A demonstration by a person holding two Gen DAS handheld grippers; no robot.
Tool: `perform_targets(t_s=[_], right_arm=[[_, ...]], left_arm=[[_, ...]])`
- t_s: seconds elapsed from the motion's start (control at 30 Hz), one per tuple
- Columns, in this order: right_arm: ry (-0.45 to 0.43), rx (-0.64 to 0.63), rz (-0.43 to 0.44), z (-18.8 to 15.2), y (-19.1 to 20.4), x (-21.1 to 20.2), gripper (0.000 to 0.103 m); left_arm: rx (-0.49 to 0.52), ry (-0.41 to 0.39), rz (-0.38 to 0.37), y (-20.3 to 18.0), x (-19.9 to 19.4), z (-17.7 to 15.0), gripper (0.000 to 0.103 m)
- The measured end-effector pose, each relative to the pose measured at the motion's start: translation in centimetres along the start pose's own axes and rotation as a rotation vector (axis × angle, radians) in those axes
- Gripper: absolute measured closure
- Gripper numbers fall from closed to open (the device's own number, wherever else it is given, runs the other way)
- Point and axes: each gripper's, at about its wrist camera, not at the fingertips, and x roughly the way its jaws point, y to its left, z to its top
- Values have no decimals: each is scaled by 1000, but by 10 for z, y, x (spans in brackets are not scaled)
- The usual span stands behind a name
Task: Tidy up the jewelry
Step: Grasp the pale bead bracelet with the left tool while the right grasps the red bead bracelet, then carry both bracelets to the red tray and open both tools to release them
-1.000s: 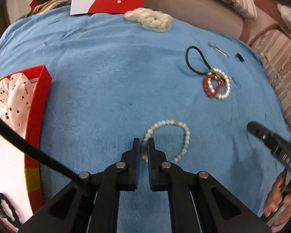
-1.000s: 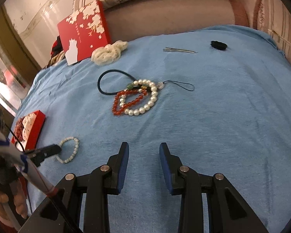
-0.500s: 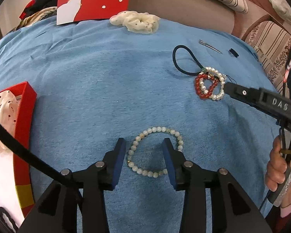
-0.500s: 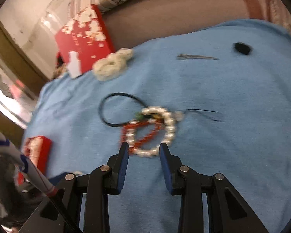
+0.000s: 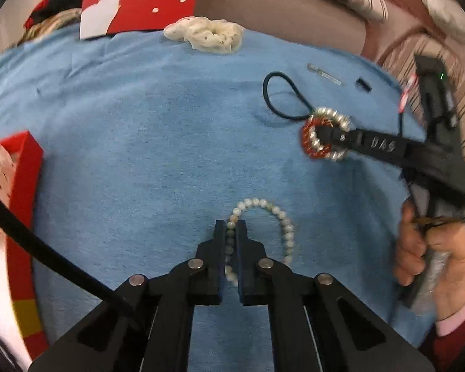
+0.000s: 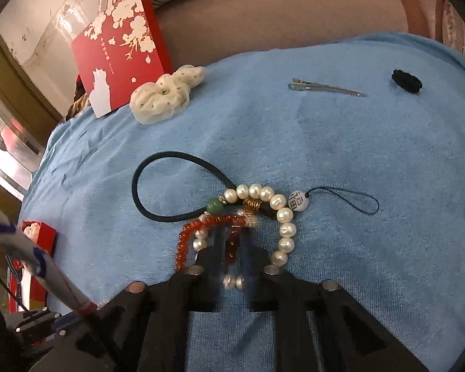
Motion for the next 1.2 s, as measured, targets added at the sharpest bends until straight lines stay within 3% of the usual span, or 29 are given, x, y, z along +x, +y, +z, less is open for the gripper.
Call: perform_targets(t_s=[0.23,0.43,0.63,0.8,0.97,1.07,1.2], right_arm=[[-101,-31,71,5,20,-46,95],[-150,-106,112,-15,52,-84,95],[-136,-174,137,-42,97,-100,95],[-84,-222,212,-56,155,-96,95],[-21,-325,273,-70,233,-82,95],[19,-378,296,-78,273,-66,95],[99,-412,327,-90,323,-31,95]], left_arm=[[-60,-104,-67,11,-47,2,98],[-111,-203,-94,38,-106,-4,98],[-218,-277,-12,98,-153,-20,98],[-399,-221,123,177,-151,-46,98],[-637,-135,209,253,-147,-68,98],[-702,-124,275,276,-149,-75,98],[-734,-129,303,286,-154,-75,98]])
